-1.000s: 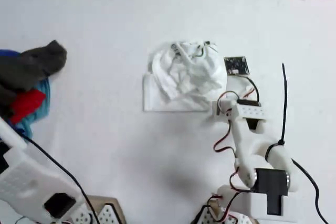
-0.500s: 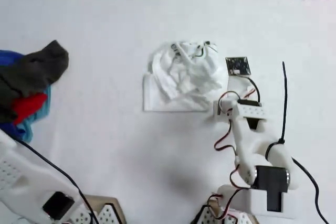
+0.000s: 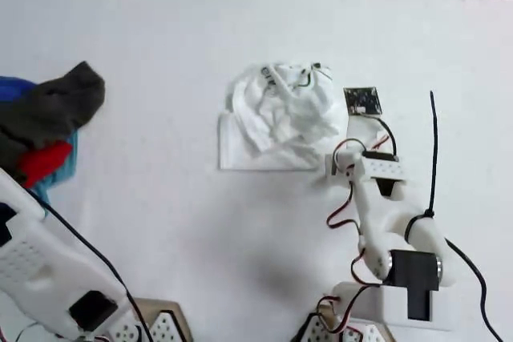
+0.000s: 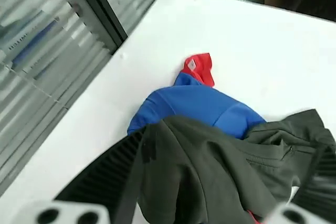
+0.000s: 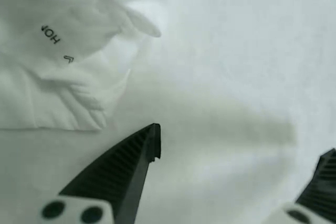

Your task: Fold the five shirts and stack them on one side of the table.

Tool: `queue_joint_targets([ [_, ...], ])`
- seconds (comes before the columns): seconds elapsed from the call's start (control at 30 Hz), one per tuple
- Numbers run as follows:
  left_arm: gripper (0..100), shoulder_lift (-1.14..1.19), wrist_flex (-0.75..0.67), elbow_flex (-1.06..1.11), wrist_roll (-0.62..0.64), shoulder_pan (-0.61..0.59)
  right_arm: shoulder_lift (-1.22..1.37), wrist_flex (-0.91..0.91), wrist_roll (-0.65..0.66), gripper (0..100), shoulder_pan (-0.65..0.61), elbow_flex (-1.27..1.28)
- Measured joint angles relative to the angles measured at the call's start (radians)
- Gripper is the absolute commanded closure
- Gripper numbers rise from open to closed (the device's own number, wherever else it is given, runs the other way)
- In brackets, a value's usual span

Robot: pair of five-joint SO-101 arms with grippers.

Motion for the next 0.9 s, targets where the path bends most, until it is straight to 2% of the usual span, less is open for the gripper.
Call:
queue_joint_targets([
  [0.13, 55, -0.110, 0.000, 0.110, 0.000, 0.046, 0.000, 0.002, 0.000, 56.2, 0.000, 0.000],
  [0.27, 55, -0.262, 0.000, 0.379, 0.000, 0.144, 0.000, 0.002, 0.000, 56.2, 0.000, 0.000],
  [0.37, 55, -0.396, 0.000, 0.643, -0.002, 0.269, 0.000, 0.002, 0.000, 56.2, 0.000, 0.000],
  [0.5, 55, -0.511, -0.043, 0.997, -0.002, 0.496, 0.000, 0.005, 0.000, 56.2, 0.000, 0.000],
  [0.6, 55, -0.522, -0.176, 1.229, -0.002, 0.671, 0.000, 0.005, 0.000, 56.2, 0.000, 0.000],
  [0.7, 55, -0.506, -0.394, 1.433, -0.002, 0.801, 0.000, 0.005, 0.000, 56.2, 0.000, 0.000],
  [0.8, 55, -0.439, -0.629, 1.577, 0.041, 0.887, 0.002, 0.005, -0.003, 56.2, 0.000, 0.000],
  [0.9, 55, -0.348, -0.790, 1.608, 0.121, 0.947, 0.002, 0.005, -0.003, 56.2, 0.000, 0.000],
])
